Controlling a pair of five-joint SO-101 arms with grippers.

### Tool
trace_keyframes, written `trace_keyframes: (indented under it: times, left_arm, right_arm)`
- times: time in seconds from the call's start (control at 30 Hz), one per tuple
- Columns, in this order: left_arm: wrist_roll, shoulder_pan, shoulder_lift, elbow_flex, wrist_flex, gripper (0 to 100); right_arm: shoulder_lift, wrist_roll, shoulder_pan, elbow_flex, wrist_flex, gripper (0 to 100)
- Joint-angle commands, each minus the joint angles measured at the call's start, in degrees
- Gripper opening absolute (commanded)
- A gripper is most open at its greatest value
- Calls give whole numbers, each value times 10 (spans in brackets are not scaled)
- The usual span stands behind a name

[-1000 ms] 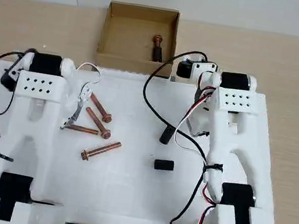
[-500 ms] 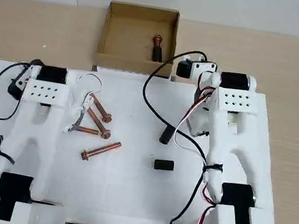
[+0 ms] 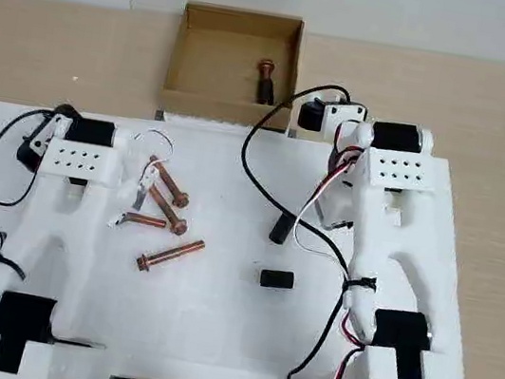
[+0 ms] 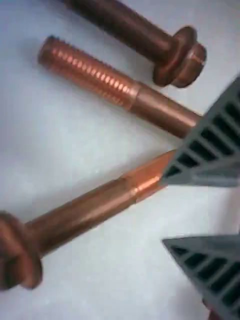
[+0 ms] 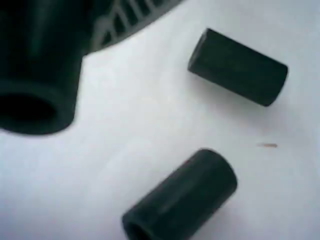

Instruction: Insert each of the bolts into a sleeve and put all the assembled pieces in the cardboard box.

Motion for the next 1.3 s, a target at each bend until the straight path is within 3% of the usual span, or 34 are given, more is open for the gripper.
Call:
trace_keyframes:
  times: [0.0, 0.57, 0.97, 1.27]
  left_arm:
    - [-7, -18, -3, 15, -25, 70]
    - [-23, -32, -3, 54, -99, 71]
    - [-27, -30, -2, 54, -103, 73]
    - [-47, -31, -2, 54, -103, 138]
  right_arm:
    - [-28, -4, 1, -4, -9, 9]
    - [-26, -4, 1, -4, -13, 9]
    - [-26, -4, 1, -4, -21, 9]
    - [-26, -4, 1, -4, -21, 9]
